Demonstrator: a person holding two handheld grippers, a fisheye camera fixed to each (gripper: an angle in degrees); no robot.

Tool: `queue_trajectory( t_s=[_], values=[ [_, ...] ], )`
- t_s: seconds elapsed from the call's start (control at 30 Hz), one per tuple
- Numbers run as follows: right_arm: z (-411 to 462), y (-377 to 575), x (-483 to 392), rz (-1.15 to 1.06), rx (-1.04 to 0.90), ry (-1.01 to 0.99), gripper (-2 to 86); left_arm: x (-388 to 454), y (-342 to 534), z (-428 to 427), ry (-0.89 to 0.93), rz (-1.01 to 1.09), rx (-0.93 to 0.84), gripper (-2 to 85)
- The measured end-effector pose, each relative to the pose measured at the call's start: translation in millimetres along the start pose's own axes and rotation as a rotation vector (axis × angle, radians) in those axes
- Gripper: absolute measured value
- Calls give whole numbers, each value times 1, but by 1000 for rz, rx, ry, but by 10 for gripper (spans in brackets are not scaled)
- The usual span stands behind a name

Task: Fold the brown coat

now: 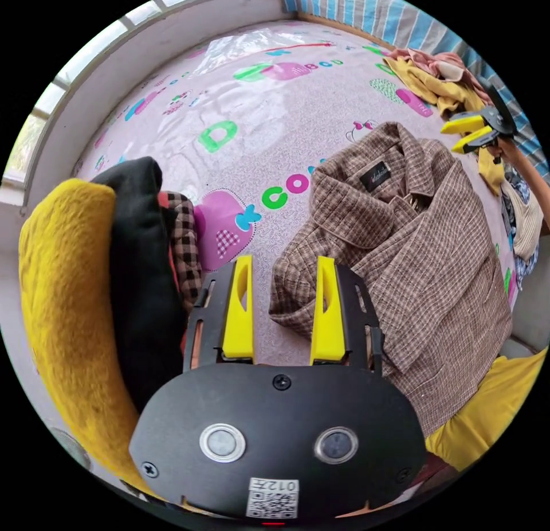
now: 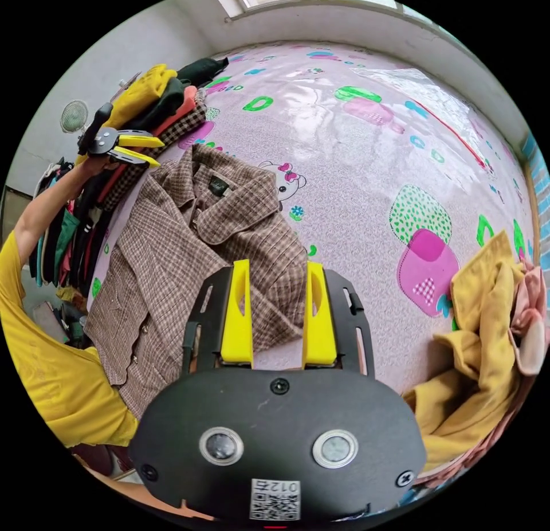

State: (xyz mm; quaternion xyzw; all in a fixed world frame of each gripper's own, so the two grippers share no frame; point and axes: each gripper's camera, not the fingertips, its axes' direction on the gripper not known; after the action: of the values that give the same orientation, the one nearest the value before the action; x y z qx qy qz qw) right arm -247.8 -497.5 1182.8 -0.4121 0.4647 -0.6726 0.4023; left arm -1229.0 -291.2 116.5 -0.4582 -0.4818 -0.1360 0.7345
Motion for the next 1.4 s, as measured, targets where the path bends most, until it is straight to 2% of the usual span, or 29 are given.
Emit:
queue_trajectory(
  t_s=[0.37, 0.7, 0.9, 1.2, 1.4],
  values=[
    [34, -60, 13, -135, -206, -11, 145, 3, -33, 33, 109, 92, -72, 146],
    [39, -74, 22, -99, -263, -103, 99, 20, -47, 47, 133, 111, -141, 121],
    [9, -60, 8, -67, -171, -114, 34, 30, -43, 33, 161, 94, -171, 72],
    [-99, 1, -63, -162, 6, -172, 19, 75, 36, -60, 139, 179, 36, 44],
    [-179, 83, -149, -264, 105, -154, 22, 140, 138, -122, 67, 245, 175, 35]
  ],
)
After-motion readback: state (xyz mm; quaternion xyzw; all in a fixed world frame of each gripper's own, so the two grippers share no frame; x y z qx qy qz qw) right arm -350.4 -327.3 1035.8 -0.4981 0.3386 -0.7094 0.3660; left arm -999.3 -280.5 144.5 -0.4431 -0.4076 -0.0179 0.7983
